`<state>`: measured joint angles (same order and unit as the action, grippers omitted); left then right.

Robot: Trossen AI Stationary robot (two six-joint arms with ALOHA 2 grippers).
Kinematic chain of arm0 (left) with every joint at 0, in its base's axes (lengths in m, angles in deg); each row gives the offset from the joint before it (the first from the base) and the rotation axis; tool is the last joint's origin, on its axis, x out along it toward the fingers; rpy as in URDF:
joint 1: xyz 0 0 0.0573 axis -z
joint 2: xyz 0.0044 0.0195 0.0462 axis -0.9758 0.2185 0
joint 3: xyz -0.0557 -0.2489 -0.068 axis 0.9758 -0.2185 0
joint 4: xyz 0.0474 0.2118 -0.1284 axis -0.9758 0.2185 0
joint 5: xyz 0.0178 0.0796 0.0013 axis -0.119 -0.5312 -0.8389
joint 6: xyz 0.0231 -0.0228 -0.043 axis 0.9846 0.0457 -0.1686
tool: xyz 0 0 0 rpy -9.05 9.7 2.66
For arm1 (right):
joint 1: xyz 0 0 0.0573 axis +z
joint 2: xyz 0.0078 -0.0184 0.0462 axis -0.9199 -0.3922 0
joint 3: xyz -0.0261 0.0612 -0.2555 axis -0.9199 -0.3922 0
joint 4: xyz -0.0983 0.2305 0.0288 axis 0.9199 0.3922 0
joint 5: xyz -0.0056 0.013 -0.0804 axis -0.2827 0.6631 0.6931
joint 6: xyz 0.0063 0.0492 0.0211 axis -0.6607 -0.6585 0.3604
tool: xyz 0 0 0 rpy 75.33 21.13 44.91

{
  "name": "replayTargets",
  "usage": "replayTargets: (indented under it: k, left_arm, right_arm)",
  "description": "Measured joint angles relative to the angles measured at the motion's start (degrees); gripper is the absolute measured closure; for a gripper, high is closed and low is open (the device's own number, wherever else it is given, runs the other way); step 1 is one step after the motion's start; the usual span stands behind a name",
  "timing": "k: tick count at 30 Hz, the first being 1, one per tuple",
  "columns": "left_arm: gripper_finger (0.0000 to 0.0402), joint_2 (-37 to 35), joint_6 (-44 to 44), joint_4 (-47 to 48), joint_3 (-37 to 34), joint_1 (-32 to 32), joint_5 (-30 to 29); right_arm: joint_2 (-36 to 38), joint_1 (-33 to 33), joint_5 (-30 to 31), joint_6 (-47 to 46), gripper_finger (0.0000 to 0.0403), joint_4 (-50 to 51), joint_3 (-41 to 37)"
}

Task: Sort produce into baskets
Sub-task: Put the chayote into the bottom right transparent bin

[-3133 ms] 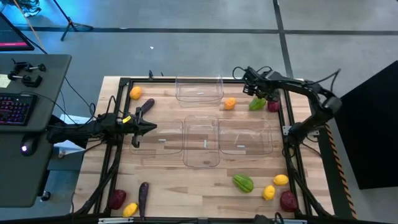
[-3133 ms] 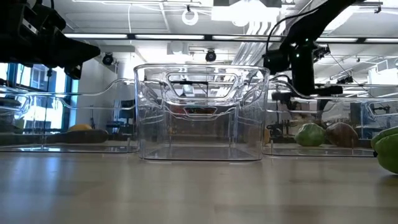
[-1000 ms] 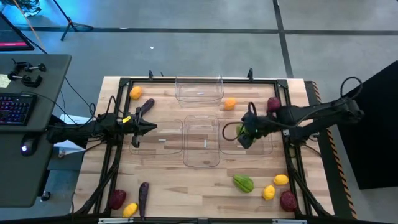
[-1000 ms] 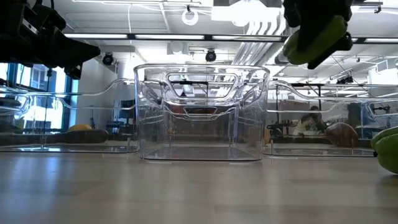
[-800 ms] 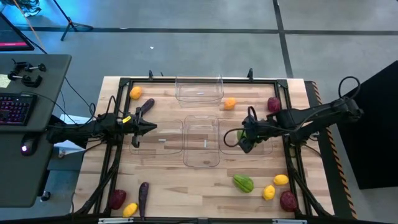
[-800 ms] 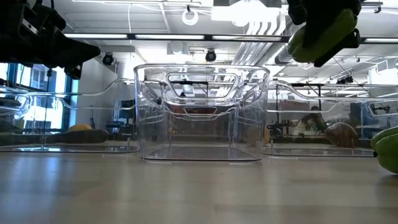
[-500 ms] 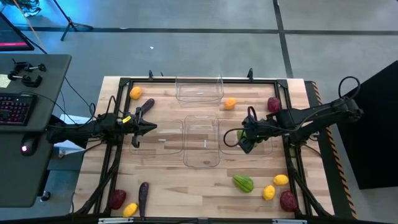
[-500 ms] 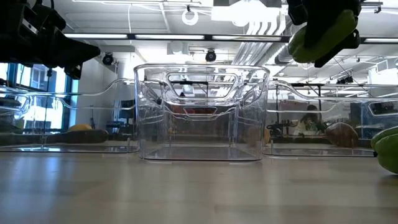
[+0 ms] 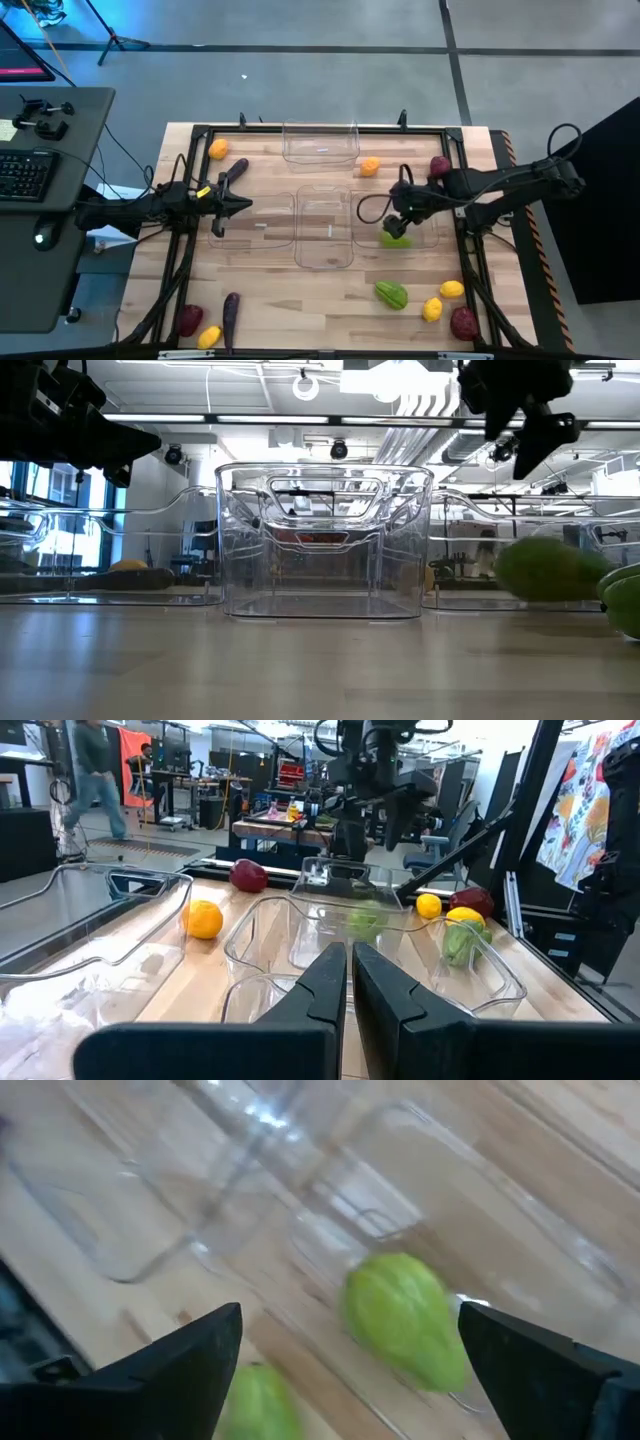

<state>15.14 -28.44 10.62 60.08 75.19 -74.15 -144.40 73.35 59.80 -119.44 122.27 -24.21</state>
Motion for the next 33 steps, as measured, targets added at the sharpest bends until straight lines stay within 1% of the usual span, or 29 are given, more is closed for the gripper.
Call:
replayTargets:
  k: [2, 4, 6, 8, 10, 12, 13, 15, 17, 21, 25, 27, 30, 33]
  left_arm:
    - [0.0392, 0.0, -2.36, -1.76, 0.0, 0.01, 0.03]
    - [0.0392, 0.0, -11.55, -5.9, 0.0, 0.25, 0.1]
    - [0.0392, -0.01, -21.56, -13.35, 0.0, 0.35, -0.82]
    - [0.0392, -0.02, -28.77, -21.85, 0.02, 0.32, -4.71]
    - [0.0392, 0.0, -34.21, -30.08, 0.02, 0.32, -9.0]
    - [0.0392, -0.02, -36.26, -37.73, 0.06, 0.34, -11.93]
    - [0.0392, 0.0, -35.66, -40.28, 0.13, 0.32, -13.03]
    - [0.0392, 0.06, -32.88, -42.05, 0.3, 0.32, -14.72]
    - [0.0392, 0.2, -31.34, -41.3, 1.31, 0.32, -14.85]
    - [0.0389, 2.89, -32.92, -36.1, 4.7, 0.32, -14.13]
    - [0.0374, 7.17, -32.25, -30.85, 9.68, 0.32, -11.52]
    - [0.0362, 9.28, -30.86, -26.99, 12.46, 0.32, -9.28]
    - [0.0338, 12.09, -28.56, -18.87, 17.46, 0.33, -8.21]
    - [0.0305, 14.79, -25.43, -9.37, 23.41, 0.32, -7.1]
  right_arm:
    - [0.0, -1.13, -2.07, 0.54, 0.0037, -2.67, 0.0]
    - [0.04, -2.07, -3.35, 1.35, 0.0037, -5.6, 0.0]
    - [0.04, -3.01, -3.9, 1.65, 0.0037, -8.51, 0.28]
    - [0.05, -3.92, -3.85, 1.76, 0.0037, -11.96, 0.82]
    - [0.08, -4.87, -3.33, 2.62, 0.0036, -15.38, 1.31]
    - [0.07, -5.76, -3.3, 4.82, 0.0036, -18.83, 1.87]
    - [0.08, -6.23, -3.29, 5.85, 0.0036, -20.69, 2.11]
    - [0.09, -7.17, -3.27, 6.98, 0.0036, -24.56, 2.19]
    - [0.09, -7.94, -3.27, 7.34, 0.0036, -28.1, 2.19]
    - [0.09, -8.85, -3.36, 5.59, 0.0036, -32.85, 2.19]
    - [0.09, -8.9, -8.05, 0.61, 0.0036, -35.18, 2.19]
    - [0.09, -7.2, -10.39, -2.92, 0.0036, -36.02, 2.19]
    - [-0.02, -2.72, -10.58, -8.13, 0.0036, -37.36, 2.19]
    - [-0.04, 2.18, -10.09, -14.02, 0.0036, -37.27, 2.19]
